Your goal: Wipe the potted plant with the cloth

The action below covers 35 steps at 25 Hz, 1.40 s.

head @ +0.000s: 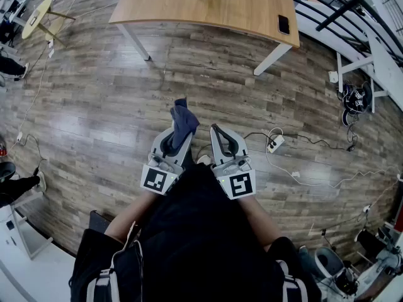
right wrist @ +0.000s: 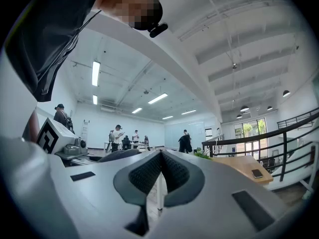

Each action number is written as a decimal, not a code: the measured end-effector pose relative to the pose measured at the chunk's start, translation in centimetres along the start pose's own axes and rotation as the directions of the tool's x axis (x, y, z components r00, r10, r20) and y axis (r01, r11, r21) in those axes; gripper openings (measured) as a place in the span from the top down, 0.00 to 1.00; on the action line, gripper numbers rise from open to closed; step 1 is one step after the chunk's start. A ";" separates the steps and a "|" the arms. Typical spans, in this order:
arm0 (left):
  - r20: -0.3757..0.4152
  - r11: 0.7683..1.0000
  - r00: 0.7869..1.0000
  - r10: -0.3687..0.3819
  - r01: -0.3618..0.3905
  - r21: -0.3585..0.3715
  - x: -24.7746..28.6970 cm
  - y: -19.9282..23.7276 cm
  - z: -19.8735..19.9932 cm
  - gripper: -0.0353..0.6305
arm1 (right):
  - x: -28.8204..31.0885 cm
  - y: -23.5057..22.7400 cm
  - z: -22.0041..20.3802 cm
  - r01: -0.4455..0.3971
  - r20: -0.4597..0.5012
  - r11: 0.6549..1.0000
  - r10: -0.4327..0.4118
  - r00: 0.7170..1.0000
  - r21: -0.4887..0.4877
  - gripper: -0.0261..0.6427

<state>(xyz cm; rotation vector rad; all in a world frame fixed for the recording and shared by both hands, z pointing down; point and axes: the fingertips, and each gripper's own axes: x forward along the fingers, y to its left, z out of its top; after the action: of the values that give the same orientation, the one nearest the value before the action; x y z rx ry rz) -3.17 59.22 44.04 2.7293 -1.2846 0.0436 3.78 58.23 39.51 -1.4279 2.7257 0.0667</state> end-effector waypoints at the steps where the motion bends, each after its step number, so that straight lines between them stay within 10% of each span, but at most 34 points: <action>1: 0.004 1.000 1.000 0.002 -0.002 0.006 0.0 -0.1 0.2 0.77 | -0.1 -0.1 0.0 -0.001 0.000 1.000 0.001 1.000 -0.001 0.94; 16: 0.096 0.989 0.987 0.129 -0.121 -0.089 3.5 5.0 0.7 0.78 | 2.6 -5.2 -1.2 0.021 -0.052 0.999 -0.019 0.998 0.046 0.94; 24: 0.077 0.995 0.997 -0.013 0.021 -0.101 13.4 10.9 -1.5 0.78 | 10.2 -8.5 -1.7 -0.046 0.007 0.998 0.047 0.999 -0.053 0.94; 35: -0.001 0.990 0.996 -0.091 0.090 -0.109 29.1 26.8 2.4 0.77 | 32.2 -20.6 -1.8 0.100 -0.063 0.989 -0.093 0.994 0.109 0.93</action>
<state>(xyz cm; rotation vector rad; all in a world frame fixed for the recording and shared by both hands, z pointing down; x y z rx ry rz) -5.25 19.76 46.67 2.6882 -1.1250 -0.0266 2.32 19.98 38.70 -1.5503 2.6524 -0.1314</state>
